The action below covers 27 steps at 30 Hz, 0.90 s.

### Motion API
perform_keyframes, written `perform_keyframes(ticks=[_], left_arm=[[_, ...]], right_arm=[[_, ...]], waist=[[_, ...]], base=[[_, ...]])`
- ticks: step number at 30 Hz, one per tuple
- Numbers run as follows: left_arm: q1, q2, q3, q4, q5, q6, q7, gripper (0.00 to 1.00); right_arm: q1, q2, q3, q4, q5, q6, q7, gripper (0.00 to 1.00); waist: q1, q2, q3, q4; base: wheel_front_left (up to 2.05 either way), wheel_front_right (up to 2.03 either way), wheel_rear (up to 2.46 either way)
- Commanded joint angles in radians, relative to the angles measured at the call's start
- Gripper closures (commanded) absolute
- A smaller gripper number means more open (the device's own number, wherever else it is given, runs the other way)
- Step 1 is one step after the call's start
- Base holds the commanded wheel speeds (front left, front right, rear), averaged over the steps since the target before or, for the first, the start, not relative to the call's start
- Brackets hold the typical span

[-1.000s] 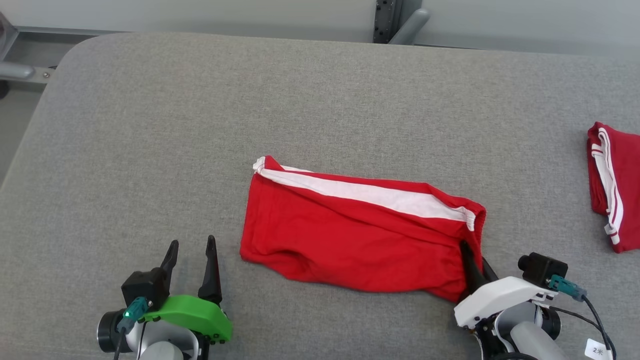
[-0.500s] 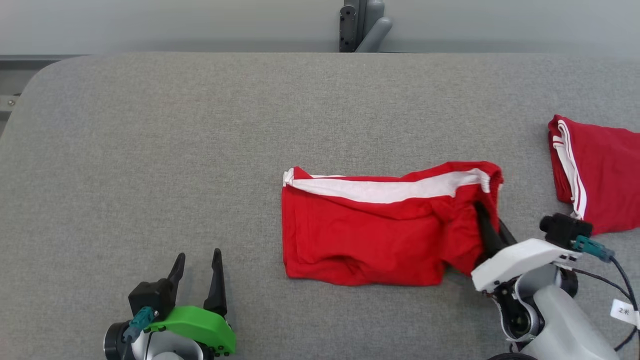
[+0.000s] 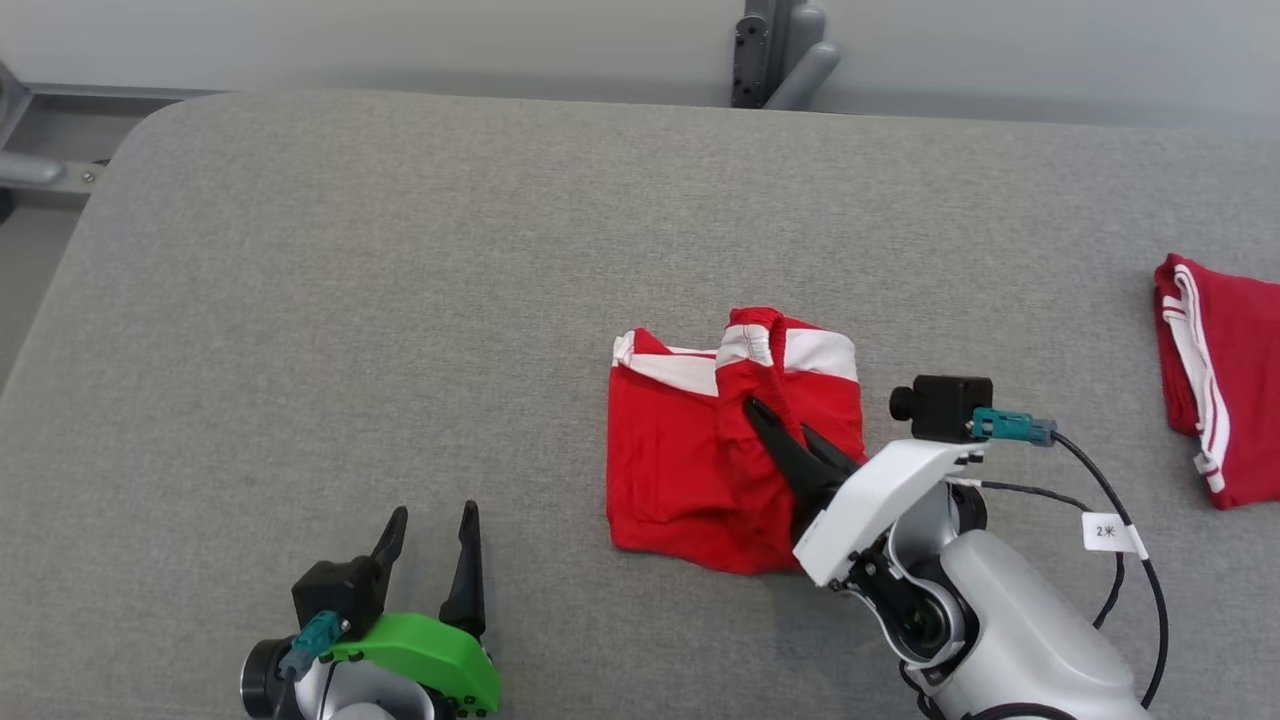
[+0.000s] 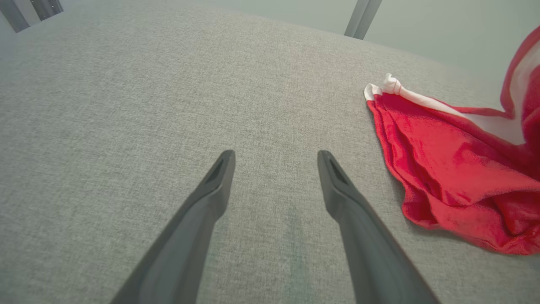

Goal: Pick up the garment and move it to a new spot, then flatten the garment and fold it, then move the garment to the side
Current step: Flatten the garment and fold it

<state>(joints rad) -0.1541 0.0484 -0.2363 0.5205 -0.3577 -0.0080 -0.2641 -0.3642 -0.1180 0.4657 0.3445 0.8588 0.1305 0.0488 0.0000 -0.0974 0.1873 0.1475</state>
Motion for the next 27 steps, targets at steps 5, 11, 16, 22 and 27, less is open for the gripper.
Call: perform_keyframes(ticks=[5,11,16,22,27], left_arm=[[-0.022,0.004,-0.021,-0.01,-0.006,0.013,0.001,0.0],[-0.011,0.004,-0.008,-0.01,-0.016,0.016,0.001,0.0],[-0.007,0.003,0.026,-0.023,-0.003,0.025,0.001,0.0],[0.003,0.004,0.052,-0.045,0.0,0.02,0.001,0.0],[-0.002,0.004,0.054,-0.049,0.005,0.021,0.001,0.0]], right_arm=[[-0.071,0.029,0.035,0.127,-0.053,0.0,-0.059,1.0],[-0.126,0.053,0.076,0.241,-0.072,0.0,-0.141,0.0],[-0.157,0.054,0.107,0.267,-0.075,0.0,-0.227,0.0],[-0.163,-0.008,0.04,0.263,-0.147,0.0,-0.307,0.0],[-0.087,-0.03,-0.081,0.246,-0.196,0.0,-0.312,0.0]], waist=[[0.0,-0.0001,0.023,0.133],[0.0,-0.0001,0.029,0.174],[0.0,-0.0001,0.025,0.14],[0.0,-0.0001,0.022,0.067],[0.0,-0.0001,0.021,0.028]], base=[[0.0,0.0,0.0],[0.0,0.0,0.0],[0.0,0.0,0.0],[0.0,0.0,0.0],[0.0,0.0,0.0]])
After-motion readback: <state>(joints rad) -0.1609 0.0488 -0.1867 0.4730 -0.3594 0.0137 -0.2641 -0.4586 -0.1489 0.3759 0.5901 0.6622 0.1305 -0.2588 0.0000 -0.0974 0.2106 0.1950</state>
